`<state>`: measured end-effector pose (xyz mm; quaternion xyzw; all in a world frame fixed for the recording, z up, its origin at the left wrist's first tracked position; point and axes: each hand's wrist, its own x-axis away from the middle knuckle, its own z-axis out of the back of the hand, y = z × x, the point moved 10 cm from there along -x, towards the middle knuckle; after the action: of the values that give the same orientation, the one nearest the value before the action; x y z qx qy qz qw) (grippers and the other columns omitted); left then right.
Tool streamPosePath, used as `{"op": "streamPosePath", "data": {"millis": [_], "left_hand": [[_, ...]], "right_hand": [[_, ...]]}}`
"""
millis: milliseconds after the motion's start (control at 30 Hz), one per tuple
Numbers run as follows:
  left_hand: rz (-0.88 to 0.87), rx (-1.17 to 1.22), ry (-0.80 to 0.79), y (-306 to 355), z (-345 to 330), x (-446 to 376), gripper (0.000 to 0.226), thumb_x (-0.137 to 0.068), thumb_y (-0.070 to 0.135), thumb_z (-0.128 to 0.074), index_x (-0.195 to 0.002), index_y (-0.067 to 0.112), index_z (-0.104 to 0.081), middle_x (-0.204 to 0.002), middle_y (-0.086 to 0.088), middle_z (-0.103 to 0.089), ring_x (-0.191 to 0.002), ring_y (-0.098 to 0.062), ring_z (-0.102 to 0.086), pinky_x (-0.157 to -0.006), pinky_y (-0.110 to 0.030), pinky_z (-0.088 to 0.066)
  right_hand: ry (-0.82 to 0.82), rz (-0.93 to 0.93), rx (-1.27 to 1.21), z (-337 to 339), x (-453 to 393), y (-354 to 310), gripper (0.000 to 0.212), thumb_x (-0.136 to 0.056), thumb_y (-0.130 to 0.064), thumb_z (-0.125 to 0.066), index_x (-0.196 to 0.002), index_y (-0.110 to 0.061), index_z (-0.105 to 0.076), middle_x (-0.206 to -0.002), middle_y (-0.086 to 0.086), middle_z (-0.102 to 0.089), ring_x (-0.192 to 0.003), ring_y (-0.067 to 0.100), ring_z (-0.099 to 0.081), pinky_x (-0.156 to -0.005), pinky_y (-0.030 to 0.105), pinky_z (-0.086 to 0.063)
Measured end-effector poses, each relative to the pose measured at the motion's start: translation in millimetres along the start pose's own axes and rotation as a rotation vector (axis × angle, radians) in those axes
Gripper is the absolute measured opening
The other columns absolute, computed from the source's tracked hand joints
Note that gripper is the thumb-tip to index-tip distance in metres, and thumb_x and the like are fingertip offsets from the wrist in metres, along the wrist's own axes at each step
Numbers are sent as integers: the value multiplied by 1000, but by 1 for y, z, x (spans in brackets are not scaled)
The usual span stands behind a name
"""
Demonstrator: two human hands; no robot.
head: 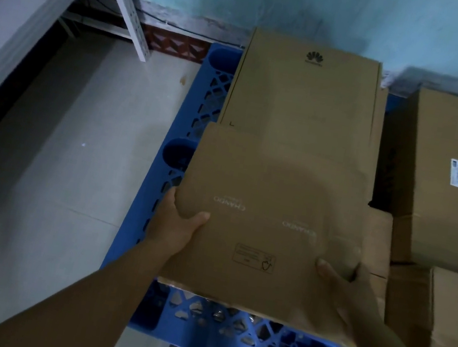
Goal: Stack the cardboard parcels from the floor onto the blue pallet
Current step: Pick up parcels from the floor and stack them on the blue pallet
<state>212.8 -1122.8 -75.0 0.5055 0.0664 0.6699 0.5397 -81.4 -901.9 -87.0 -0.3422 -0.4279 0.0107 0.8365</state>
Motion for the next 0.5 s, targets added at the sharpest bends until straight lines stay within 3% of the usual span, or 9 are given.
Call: {"op": "streamPosePath", "data": {"millis": [200, 300, 400, 500], "left_hand": [[-1, -47, 118, 6, 1, 25, 103, -78, 49, -71, -154, 22, -6, -157, -4, -23, -139, -25, -31, -112, -50, -31], [-16, -25, 175, 18, -7, 55, 102, -78, 51, -70, -154, 21, -8, -157, -3, -21, -141, -23, -27, -113, -48, -29], [-4, 88, 164, 34, -27, 90, 99, -77, 51, -70, -153, 24, -13, -156, -2, -26, -141, -23, -30, -113, -47, -32], [-4, 191, 117, 61, -50, 130, 88, -83, 43, -68, -152, 19, -19, -155, -1, -29, -138, -20, -34, -110, -35, -33]], "right_hand": [[-34, 27, 4, 4, 12, -9, 81, -85, -37, -69, -148, -25, -21, -138, 12, -45, -101, 27, -51, -86, 47, -48], [-33, 58, -41, 12, 28, -19, 79, -85, -42, -66, -147, -31, -20, -142, 10, -42, -112, 31, -53, -92, 55, -48], [-58, 92, -135, 23, 51, -34, 74, -88, -36, -64, -148, -23, -22, -143, 6, -41, -108, 22, -52, -88, 46, -50], [-80, 102, -173, 40, 74, -43, 76, -89, -40, -62, -150, -20, -21, -144, 5, -42, -108, 17, -50, -88, 39, -48]]}}
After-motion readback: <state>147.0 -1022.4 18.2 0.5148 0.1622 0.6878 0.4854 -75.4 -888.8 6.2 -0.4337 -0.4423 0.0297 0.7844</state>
